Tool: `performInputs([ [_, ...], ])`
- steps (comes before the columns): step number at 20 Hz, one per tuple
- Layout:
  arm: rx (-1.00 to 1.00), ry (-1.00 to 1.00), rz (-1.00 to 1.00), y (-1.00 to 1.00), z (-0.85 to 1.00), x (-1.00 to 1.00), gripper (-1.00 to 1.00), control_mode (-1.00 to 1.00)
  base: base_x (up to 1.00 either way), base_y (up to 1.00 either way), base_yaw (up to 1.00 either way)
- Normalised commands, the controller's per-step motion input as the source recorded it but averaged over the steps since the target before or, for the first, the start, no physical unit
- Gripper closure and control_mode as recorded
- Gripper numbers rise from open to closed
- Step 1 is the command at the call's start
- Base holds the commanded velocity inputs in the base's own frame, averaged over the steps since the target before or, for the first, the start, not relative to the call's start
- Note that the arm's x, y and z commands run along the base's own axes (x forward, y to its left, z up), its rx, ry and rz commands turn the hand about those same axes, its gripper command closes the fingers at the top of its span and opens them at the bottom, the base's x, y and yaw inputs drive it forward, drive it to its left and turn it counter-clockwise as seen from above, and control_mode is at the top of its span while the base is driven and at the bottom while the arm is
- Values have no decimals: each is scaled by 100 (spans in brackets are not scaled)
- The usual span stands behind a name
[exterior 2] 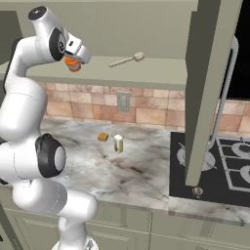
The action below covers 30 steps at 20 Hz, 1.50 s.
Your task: Pick the jam and jam from the counter and place them in the cabinets closest to them.
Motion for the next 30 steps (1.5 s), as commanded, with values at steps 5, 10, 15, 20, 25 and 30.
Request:
performInputs([
  [5,0,0,0,0,-1,9,100,-100,0,0,0],
  [10,0,0,0,0,0,2,100,-100,0,0,0],
  [15,0,0,0,0,0,0,100,-100,0,0,0],
  [20,0,0,0,0,0,13,100,-100,0,0,0],
  [25,0,0,0,0,0,4,100,-100,0,0,0],
  [30,0,0,0,0,0,0,-100,-100,0,0,0],
])
